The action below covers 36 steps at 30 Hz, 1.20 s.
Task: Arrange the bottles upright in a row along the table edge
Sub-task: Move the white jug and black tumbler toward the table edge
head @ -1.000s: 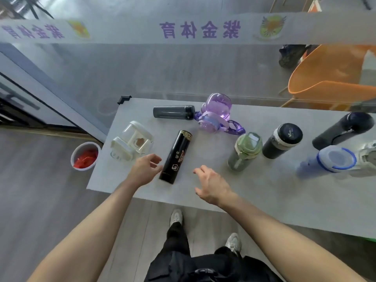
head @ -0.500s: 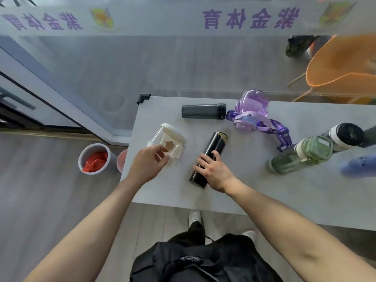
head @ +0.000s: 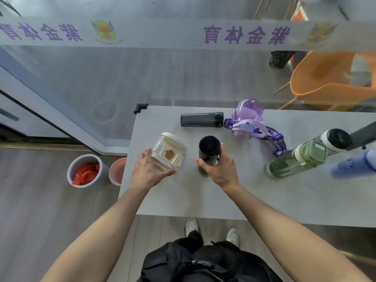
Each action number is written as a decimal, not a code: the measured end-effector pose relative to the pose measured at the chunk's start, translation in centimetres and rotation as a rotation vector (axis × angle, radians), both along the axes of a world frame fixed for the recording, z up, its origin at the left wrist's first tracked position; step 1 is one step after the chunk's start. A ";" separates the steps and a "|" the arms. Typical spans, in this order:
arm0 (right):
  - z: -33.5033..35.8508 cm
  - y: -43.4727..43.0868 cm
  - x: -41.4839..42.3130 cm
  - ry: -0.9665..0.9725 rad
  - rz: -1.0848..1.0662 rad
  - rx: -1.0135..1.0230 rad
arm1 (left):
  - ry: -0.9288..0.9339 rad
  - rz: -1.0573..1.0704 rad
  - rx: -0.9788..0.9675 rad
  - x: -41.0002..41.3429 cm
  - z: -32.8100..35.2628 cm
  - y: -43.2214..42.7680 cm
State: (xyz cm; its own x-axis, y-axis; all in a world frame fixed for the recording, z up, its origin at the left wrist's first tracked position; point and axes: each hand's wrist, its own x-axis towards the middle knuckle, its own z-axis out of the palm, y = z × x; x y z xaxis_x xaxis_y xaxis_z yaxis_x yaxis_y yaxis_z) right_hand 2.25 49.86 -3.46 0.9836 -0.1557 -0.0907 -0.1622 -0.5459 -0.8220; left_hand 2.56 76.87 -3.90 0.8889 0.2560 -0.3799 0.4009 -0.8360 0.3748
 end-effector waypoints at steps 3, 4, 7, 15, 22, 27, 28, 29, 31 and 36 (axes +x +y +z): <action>0.0 -0.1 -0.4 0.005 -0.014 -0.004 | -0.002 0.004 -0.030 0.2 -1.1 0.3; -0.1 -0.2 -0.6 0.006 -0.014 0.000 | 0.000 -0.002 -0.041 0.1 -1.5 0.5; -0.4 -0.3 -1.0 -0.006 -0.008 0.020 | -0.028 -0.010 -0.085 0.0 -2.6 1.1; -3.0 -2.4 -1.0 0.146 0.092 -0.011 | -0.117 -0.002 -0.123 -0.6 -2.1 1.6; -4.1 -4.3 -0.3 0.259 0.120 -0.112 | -0.334 -0.086 -0.094 0.9 2.4 2.0; -3.1 -5.2 1.3 0.260 0.119 -0.198 | -0.391 -0.271 -0.024 3.8 4.1 0.9; -2.9 -5.4 1.4 0.263 0.116 -0.202 | -0.385 -0.307 -0.023 4.1 4.1 0.6; -2.7 -5.6 1.5 0.266 0.114 -0.201 | -0.384 -0.330 -0.034 4.3 3.9 0.4; -2.5 -6.0 1.7 0.273 0.107 -0.190 | -0.391 -0.353 -0.060 4.7 3.8 -0.2; -2.2 -7.3 4.4 0.220 0.102 -0.199 | -0.416 -0.347 -0.060 6.8 4.5 -1.3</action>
State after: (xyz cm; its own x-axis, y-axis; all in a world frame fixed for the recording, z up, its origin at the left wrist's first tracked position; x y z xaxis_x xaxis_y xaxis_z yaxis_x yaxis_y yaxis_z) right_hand 6.60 42.58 -5.64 0.9553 -0.0935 -0.2805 -0.2605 -0.7149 -0.6489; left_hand 9.33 75.61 0.65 0.9958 -0.0903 0.0169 -0.0869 -0.8648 0.4945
